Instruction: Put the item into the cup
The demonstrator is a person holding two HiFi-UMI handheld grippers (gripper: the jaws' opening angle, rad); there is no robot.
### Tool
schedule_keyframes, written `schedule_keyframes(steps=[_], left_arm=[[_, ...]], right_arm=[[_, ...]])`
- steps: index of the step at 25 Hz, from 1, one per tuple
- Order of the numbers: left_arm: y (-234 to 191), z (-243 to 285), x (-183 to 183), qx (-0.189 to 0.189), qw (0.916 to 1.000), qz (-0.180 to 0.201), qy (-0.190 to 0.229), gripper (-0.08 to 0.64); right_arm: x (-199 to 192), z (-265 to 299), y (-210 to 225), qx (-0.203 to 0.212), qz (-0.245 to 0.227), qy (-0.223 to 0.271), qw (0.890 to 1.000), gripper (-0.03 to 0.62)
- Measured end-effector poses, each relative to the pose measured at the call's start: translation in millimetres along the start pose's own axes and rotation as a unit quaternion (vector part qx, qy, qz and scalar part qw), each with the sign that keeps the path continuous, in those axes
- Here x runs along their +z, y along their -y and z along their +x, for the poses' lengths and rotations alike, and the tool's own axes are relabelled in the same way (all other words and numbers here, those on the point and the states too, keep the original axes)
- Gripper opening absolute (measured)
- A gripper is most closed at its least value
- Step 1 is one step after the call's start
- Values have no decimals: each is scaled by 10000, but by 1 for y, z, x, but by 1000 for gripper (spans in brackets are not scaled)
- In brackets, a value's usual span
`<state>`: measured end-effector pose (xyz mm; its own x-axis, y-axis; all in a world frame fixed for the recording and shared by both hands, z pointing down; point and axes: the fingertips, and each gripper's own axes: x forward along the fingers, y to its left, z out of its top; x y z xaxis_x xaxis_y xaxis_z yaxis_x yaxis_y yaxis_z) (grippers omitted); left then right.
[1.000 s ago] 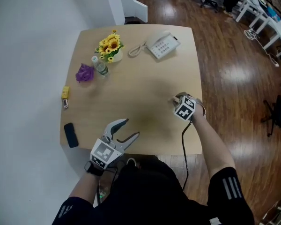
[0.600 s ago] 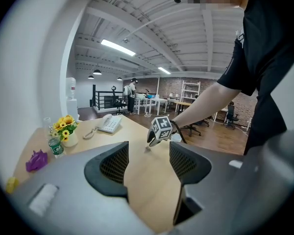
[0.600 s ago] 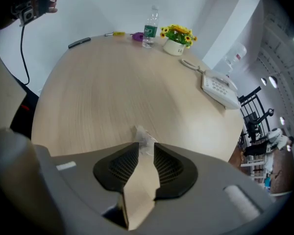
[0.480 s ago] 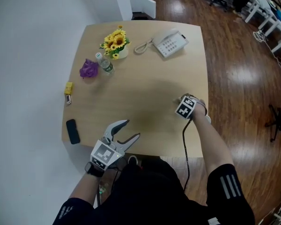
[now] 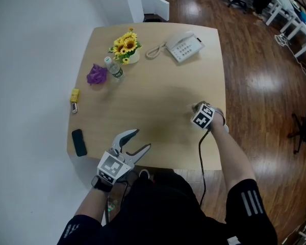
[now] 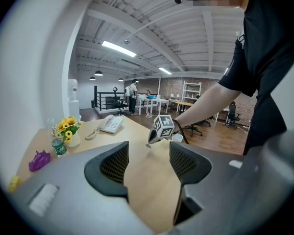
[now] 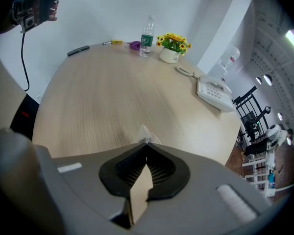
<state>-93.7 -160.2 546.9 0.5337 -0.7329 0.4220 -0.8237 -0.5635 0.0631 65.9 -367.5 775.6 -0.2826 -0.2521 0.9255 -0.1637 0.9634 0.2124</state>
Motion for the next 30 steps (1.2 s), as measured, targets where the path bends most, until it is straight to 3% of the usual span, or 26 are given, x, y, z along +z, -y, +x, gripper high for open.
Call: schedule_keyframes(steps=[8, 14, 20, 30], left_arm=[[8, 14, 15, -318, 9992, 186, 151, 256], [24, 34, 26, -754, 9962, 373, 213, 256], [41, 50, 37, -1144, 9915, 554, 272, 256], [62, 61, 37, -1425, 9873, 681, 169, 256]], right_arm=[[17, -68, 15, -429, 176, 660, 9967, 9], [-4, -130, 26, -784, 826, 1031, 9881, 9], [-69, -159, 22, -1026, 1285, 740, 9836, 9], [-150, -146, -17, -742, 1991, 248, 9769, 9]])
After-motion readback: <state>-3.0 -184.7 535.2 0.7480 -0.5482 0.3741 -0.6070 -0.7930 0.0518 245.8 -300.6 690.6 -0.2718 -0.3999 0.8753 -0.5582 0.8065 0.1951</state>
